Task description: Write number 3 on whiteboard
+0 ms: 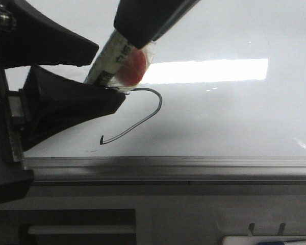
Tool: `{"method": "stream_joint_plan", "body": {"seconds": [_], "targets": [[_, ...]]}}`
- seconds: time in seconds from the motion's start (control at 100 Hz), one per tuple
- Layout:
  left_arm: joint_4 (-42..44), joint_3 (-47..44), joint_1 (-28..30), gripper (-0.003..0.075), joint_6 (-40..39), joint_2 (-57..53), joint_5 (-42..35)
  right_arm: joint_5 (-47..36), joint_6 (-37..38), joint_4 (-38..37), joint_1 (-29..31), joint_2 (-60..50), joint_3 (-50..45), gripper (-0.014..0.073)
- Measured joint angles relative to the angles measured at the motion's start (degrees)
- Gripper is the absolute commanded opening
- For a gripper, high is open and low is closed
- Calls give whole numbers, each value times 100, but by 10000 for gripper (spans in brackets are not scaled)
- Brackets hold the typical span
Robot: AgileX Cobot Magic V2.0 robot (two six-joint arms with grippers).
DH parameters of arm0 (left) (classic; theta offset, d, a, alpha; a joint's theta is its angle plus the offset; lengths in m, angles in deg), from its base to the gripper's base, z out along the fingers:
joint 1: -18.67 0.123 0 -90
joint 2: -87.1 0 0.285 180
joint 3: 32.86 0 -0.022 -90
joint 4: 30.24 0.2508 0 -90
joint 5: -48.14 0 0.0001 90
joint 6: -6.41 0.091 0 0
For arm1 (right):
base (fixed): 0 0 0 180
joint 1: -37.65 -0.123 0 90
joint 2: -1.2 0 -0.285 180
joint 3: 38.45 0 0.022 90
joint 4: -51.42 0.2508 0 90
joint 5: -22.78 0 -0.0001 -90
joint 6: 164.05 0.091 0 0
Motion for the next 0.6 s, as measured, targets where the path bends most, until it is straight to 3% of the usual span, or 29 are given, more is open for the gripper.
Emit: {"method": "stream_joint_plan", "body": {"seconds": [0.12,0.42,0.47,0.52,0.6], "targets": [[94,0,-26,-25,0,3,51,-106,0,0,0,0,0,-61],[35,0,-253,-20,-11,13,163,-39,9,0,0,0,0,-36],[35,0,-253,-20,-11,13,173,-39,9,0,0,0,0,41],[25,0,-253,-20,-11,13,173,-39,9,0,0,0,0,171],[37,0,-265,-20,-11,13,173,-75,9,0,0,0,0,445]]}}
